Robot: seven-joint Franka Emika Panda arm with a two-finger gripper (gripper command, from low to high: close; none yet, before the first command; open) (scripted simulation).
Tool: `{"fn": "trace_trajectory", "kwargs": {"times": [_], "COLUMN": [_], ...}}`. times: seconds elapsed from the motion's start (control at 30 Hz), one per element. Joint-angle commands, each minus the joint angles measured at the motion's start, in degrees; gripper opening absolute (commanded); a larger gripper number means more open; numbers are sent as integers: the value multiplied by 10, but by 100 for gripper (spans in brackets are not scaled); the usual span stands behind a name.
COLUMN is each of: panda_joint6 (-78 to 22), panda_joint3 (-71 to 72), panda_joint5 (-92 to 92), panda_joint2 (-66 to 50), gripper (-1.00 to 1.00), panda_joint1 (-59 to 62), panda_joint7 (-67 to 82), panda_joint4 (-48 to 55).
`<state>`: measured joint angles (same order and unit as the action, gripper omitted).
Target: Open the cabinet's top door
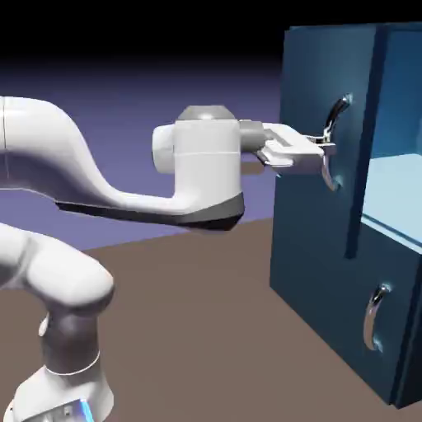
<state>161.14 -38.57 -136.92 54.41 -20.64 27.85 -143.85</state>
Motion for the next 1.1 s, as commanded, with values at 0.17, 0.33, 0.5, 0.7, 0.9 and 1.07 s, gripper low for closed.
{"fn": "trace_trajectory", "kwargs": {"times": [0.17, 0.33, 0.5, 0.7, 0.9, 1.07], "panda_joint6": [-40, -74, -120, -208, -321, -415], "panda_joint3": [121, 210, 288, 391, 514, 618], "panda_joint5": [129, 253, 378, 527, 666, 763], "panda_joint2": [66, 133, 203, 282, 331, 339], "gripper": [-100, -100, -100, -100, -100, -100], "panda_joint1": [122, 191, 221, 214, 183, 163], "panda_joint7": [52, 111, 175, 241, 278, 288], "panda_joint4": [-93, -157, -205, -244, -252, -233]}}
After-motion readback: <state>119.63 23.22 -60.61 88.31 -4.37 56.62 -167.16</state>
